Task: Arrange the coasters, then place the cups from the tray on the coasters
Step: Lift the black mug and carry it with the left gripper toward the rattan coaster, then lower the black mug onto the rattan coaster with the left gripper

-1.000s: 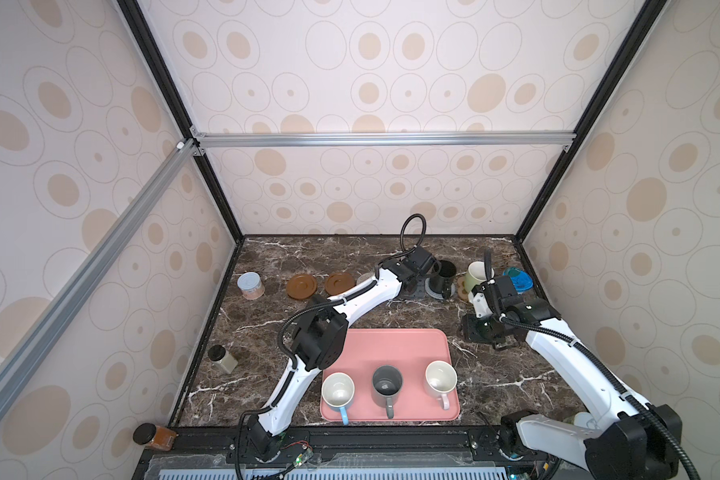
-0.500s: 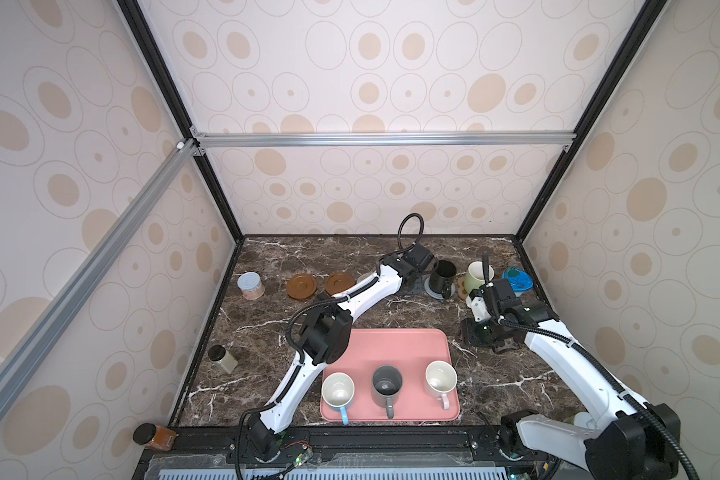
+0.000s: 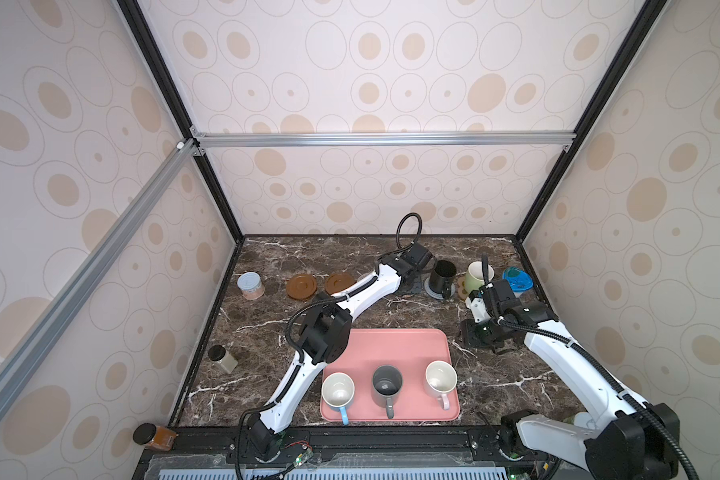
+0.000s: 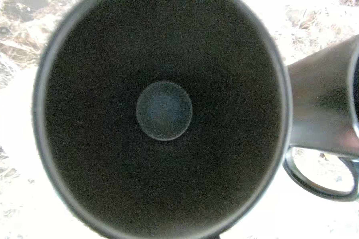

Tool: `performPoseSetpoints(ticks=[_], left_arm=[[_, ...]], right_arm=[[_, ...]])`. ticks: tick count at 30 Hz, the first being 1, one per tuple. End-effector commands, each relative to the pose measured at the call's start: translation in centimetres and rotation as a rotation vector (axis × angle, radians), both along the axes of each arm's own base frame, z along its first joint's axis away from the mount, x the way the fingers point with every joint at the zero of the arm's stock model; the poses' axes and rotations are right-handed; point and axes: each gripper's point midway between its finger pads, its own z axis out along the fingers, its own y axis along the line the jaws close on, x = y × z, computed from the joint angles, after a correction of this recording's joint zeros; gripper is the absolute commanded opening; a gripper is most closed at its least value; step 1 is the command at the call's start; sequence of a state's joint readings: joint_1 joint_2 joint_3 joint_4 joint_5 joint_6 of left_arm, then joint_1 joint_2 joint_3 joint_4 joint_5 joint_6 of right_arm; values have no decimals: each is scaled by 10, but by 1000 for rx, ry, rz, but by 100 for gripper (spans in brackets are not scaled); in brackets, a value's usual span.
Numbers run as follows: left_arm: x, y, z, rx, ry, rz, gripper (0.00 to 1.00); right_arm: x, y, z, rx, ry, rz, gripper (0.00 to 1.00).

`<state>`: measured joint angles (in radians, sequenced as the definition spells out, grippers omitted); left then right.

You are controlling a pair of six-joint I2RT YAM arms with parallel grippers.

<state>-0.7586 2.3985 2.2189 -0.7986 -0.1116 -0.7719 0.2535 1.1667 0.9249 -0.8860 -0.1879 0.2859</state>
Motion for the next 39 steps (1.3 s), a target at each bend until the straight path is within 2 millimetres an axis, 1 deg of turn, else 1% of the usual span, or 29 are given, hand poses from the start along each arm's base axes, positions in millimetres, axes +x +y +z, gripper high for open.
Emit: performPoseSetpoints(ticks=[1, 11, 24, 34, 39], left_arm=[[18, -8, 29, -64, -86, 25, 5], [17, -10, 21, -68, -74, 19, 5], [14, -7, 5, -51, -43, 30, 6], [11, -5, -4, -37, -23, 34, 10], [11, -5, -6, -39, -22, 37, 13]], right_arm=[[-6, 1, -4, 3, 17, 14, 49], [-6, 1, -7, 2, 21, 9, 49], [-8, 1, -10, 2, 31, 10, 49], [-10, 1, -12, 1, 37, 10, 49], [-10, 0, -11, 1, 33, 8, 49]])
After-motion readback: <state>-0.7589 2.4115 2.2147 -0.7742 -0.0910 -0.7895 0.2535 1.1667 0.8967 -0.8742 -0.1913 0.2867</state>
